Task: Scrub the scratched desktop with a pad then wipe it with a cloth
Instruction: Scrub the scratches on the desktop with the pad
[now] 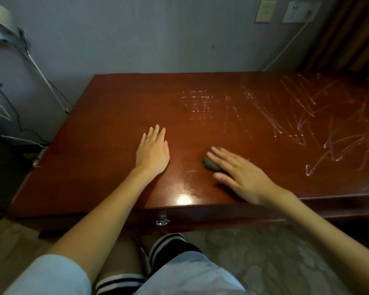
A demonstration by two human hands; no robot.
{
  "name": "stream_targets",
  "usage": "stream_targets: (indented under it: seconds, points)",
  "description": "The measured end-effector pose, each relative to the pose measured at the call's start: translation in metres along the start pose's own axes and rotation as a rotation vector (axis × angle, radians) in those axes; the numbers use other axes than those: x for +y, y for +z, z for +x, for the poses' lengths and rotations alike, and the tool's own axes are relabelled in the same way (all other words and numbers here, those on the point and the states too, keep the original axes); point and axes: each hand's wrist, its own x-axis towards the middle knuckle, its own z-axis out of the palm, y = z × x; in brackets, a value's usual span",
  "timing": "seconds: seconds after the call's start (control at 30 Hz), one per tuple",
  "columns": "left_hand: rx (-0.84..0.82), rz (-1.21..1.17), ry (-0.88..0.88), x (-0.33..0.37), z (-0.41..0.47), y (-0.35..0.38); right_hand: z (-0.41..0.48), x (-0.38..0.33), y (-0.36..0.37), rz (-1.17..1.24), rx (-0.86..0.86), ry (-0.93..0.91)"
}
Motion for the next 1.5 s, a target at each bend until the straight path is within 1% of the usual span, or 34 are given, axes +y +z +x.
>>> stream_targets:
  seconds: [0.07,0.13,0.23,0.3,0.37,0.4,0.47,0.53,0.6,0.67,0.73,0.8,0.87,0.93,1.0,1.1,1.17,1.27,1.4,1.43,1.5]
  points:
    - [0.007,0.001,-0.001,0.000,0.000,0.001,0.034,0.013,-0.001,0.006,0.017,0.077]
    - [0.013,0.001,0.001,0.000,-0.001,0.000,0.070,0.008,0.003,-0.001,0.009,0.088]
    - [0.018,-0.021,0.015,-0.001,-0.001,-0.002,0.092,-0.020,0.012,-0.033,-0.014,-0.030]
    - [0.018,-0.040,0.023,-0.002,0.000,-0.004,0.078,-0.028,0.013,-0.030,-0.021,-0.159]
    - [0.049,-0.034,0.037,-0.004,0.003,-0.007,0.062,-0.019,0.009,-0.012,-0.049,-0.212]
    - [0.076,-0.025,0.053,-0.006,0.005,-0.009,0.060,-0.008,0.004,-0.018,-0.057,-0.195]
    - [0.113,-0.016,0.087,-0.010,0.014,-0.012,0.071,0.020,-0.004,-0.035,-0.038,-0.084]
    - [0.117,-0.021,0.108,-0.013,0.025,-0.013,0.094,0.042,-0.008,-0.030,0.000,0.037]
    - [0.103,-0.032,0.113,-0.015,0.038,-0.013,0.124,0.045,-0.008,-0.024,0.003,0.089]
    - [0.086,-0.053,0.099,-0.018,0.049,-0.011,0.150,0.030,-0.005,-0.029,-0.017,0.058]
    - [0.067,-0.076,0.071,-0.022,0.059,-0.009,0.158,0.010,0.002,-0.043,-0.043,-0.029]
    - [0.043,-0.101,0.047,-0.027,0.069,-0.008,0.145,-0.002,0.006,-0.045,-0.049,-0.153]
    - [0.027,-0.113,0.026,-0.032,0.079,-0.007,0.123,-0.001,0.005,-0.013,-0.062,-0.218]
    - [0.015,-0.110,0.016,-0.037,0.088,-0.008,0.113,0.012,-0.002,0.006,-0.076,-0.187]
    - [0.002,-0.104,0.012,-0.043,0.095,-0.008,0.120,0.031,-0.009,-0.012,-0.054,-0.094]
    - [-0.015,-0.063,0.013,-0.048,0.100,-0.006,0.157,0.053,-0.010,-0.013,-0.026,0.028]
    - [-0.016,-0.024,0.017,-0.049,0.101,-0.003,0.189,0.048,-0.004,0.002,-0.034,0.051]
    - [-0.008,0.001,0.027,-0.050,0.101,-0.001,0.219,0.019,0.005,-0.003,-0.043,0.015]
    - [-0.014,-0.001,0.038,-0.051,0.101,0.000,0.184,0.003,0.009,0.021,-0.022,-0.151]
    - [-0.012,-0.001,0.037,-0.051,0.101,0.001,0.172,0.008,0.007,0.034,-0.026,-0.161]
    - [-0.013,-0.004,0.036,-0.050,0.101,0.001,0.162,0.025,-0.002,0.038,-0.045,-0.107]
